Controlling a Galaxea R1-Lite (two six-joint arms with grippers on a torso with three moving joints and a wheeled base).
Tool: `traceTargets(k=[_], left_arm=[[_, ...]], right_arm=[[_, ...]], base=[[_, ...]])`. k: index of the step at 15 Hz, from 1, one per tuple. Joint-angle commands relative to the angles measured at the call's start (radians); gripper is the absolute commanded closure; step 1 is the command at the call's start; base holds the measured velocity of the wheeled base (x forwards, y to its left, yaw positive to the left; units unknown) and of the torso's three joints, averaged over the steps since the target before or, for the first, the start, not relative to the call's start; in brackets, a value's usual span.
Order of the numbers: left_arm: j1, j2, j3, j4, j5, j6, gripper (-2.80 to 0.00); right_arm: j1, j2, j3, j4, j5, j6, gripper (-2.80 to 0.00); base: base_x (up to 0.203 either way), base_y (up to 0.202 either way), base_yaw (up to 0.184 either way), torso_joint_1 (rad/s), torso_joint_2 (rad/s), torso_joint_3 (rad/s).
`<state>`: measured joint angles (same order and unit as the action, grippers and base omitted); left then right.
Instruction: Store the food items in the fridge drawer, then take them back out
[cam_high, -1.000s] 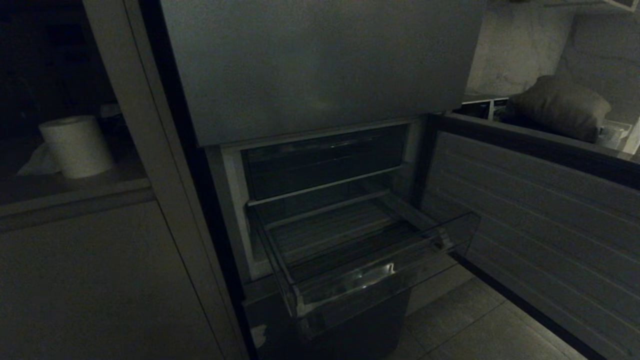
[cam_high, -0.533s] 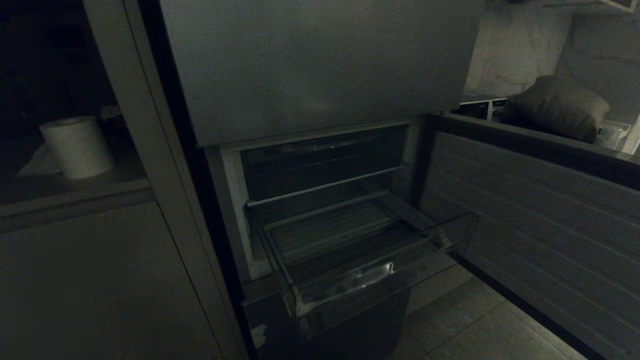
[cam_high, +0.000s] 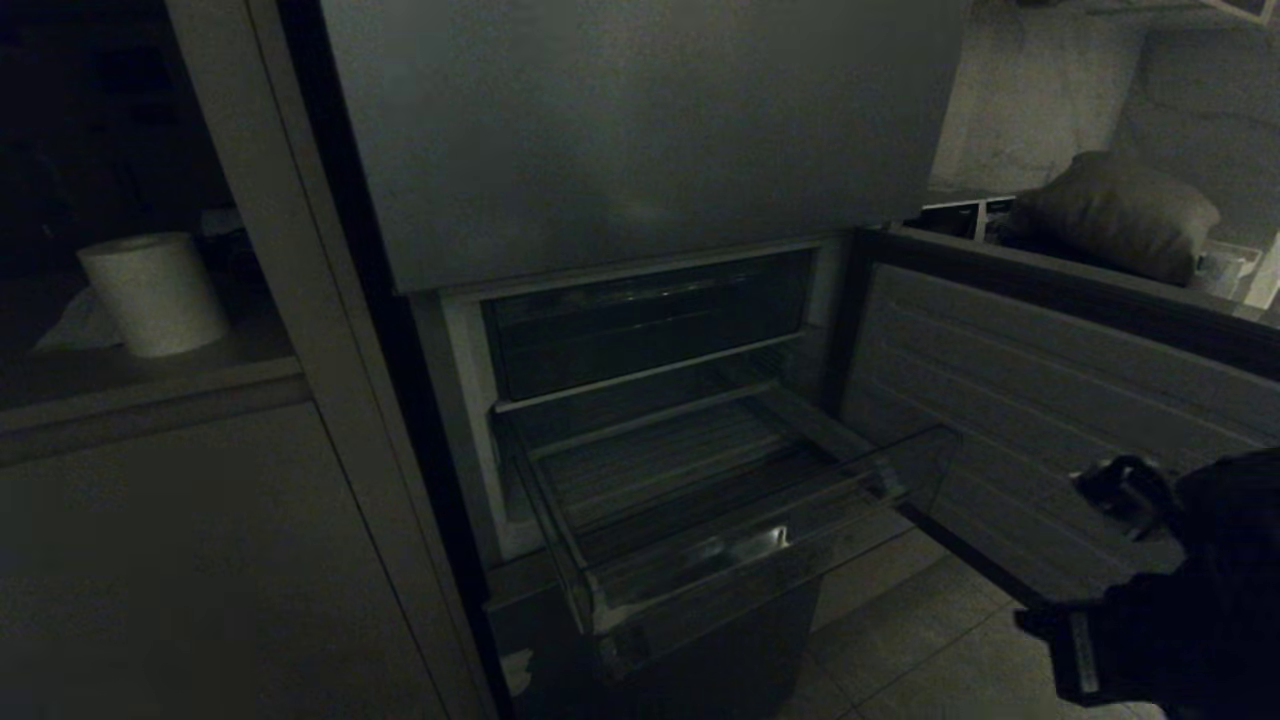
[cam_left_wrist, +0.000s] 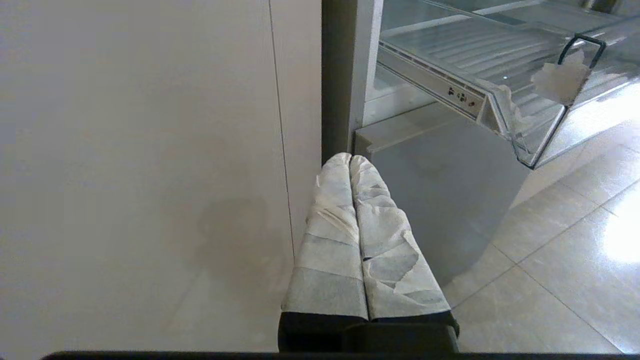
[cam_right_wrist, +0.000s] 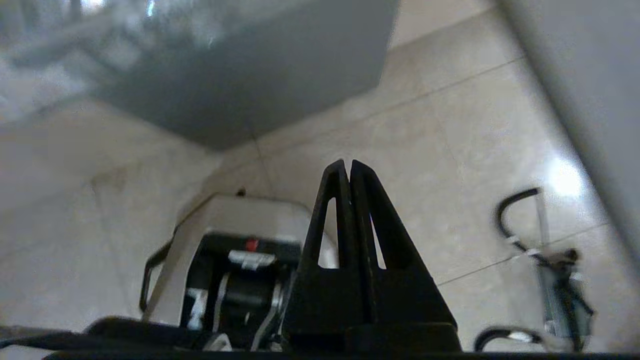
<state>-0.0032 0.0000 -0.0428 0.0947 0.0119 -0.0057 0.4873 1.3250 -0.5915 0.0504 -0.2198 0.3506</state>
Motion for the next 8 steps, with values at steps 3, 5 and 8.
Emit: traceTargets(k=[3,5,8], left_arm=[[0.0,0.002,0.0,0.0,0.0,0.0,0.0],[0.0,0.002,0.0,0.0,0.0,0.0,0.0],[0.0,0.002,0.0,0.0,0.0,0.0,0.0]], right_arm=[[0.017,0.365,0.039,-0.258,0.038,0.003,0.0],[0.017,0.538,-0.011,-0.376,0.046,0.003,0.0],[0.019,0.783,-0.201,-0.529,0.031,0.009,0.0]], base=[[0.0,0.0,0.0,0.0,0.0,0.0],[0.0,0.0,0.0,0.0,0.0,0.0],[0.0,0.0,0.0,0.0,0.0,0.0]])
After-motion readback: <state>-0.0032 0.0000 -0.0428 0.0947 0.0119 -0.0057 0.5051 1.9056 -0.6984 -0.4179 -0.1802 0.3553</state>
